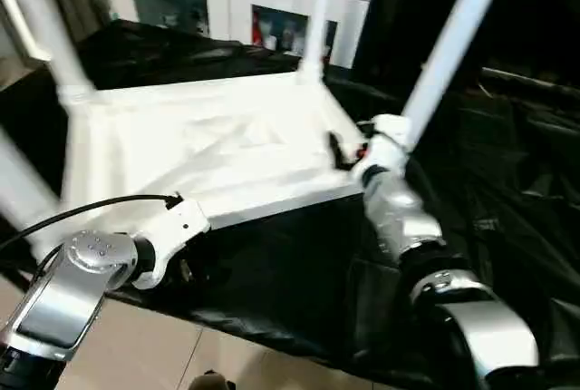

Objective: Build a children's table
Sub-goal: Rotate table base

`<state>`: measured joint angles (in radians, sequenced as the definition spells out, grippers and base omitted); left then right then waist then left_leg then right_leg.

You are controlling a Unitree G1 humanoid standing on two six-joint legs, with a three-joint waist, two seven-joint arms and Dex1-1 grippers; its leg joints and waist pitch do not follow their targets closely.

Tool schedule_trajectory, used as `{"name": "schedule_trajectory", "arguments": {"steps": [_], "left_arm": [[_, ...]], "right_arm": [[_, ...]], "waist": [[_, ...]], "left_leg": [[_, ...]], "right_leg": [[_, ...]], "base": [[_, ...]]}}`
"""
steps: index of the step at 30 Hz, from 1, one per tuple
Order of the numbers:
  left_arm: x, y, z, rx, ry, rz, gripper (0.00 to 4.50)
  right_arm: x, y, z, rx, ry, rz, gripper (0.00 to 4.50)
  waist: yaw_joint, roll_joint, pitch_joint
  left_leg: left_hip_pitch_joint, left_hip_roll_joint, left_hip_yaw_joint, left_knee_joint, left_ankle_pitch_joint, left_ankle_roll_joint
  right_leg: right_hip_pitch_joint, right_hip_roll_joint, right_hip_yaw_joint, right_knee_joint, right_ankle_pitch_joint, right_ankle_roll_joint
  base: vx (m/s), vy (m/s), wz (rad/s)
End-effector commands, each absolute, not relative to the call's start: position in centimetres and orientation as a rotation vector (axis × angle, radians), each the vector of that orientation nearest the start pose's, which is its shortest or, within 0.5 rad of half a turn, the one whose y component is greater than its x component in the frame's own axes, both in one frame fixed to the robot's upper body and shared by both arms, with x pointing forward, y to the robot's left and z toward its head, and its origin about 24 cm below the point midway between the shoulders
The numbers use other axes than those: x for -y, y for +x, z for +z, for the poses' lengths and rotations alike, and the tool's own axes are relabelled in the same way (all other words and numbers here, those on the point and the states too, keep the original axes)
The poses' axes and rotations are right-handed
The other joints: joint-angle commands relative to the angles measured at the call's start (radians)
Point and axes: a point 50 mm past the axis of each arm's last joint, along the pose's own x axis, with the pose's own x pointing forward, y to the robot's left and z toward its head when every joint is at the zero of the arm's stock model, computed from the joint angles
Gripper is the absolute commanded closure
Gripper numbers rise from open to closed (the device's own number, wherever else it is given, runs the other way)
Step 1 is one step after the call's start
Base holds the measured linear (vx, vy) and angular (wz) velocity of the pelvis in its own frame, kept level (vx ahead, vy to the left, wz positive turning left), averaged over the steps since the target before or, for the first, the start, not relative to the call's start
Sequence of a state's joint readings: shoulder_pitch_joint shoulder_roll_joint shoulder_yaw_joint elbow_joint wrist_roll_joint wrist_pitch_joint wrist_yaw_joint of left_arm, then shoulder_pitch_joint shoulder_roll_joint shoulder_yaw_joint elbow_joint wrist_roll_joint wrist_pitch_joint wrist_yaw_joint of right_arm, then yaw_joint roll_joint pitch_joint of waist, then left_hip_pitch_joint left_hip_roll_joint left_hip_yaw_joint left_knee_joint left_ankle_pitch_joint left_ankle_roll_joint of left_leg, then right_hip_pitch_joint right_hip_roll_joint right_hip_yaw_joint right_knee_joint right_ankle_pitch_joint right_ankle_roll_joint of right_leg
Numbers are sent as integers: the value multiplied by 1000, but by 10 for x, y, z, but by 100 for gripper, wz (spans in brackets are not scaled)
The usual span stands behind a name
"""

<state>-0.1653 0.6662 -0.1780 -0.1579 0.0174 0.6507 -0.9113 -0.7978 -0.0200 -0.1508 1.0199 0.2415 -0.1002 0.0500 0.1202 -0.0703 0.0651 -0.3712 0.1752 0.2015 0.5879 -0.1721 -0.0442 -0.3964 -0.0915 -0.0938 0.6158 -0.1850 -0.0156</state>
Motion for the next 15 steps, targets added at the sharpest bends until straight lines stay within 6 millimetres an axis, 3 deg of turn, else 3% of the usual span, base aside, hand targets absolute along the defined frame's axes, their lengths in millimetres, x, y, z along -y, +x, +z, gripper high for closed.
{"name": "schedule_trajectory", "arguments": {"steps": [1, 4, 10, 15], "left_arm": [[-208, 253, 70, -633, 531, -792, 3], [-205, 258, 68, -601, 549, -754, 3], [-203, 263, 68, -561, 562, -725, 3], [-202, 263, 79, -473, 533, -757, 3]], "right_arm": [[143, 382, 64, -130, 248, -36, 2], [165, 386, 70, -107, 232, -119, 2], [190, 388, 76, -84, 221, -198, 2], [234, 384, 86, -53, 182, -281, 2]], "waist": [[-11, 20, -63], [-13, 21, -68], [-11, 19, -72], [-8, 18, -76]], "left_leg": [[38, 61, -30, -84, -343, -80], [26, 60, -31, -83, -303, -74], [20, 57, -29, -75, -256, -58], [18, 54, -23, -66, -208, -32]], "right_leg": [[18, -69, 67, -72, -277, -142], [27, -68, 65, -64, -233, -142], [33, -65, 62, -55, -162, -153], [36, -61, 61, -48, -80, -181]], "base": [[0, 0, 0], [0, 0, 0], [0, 0, 0], [0, 0, 0]]}}
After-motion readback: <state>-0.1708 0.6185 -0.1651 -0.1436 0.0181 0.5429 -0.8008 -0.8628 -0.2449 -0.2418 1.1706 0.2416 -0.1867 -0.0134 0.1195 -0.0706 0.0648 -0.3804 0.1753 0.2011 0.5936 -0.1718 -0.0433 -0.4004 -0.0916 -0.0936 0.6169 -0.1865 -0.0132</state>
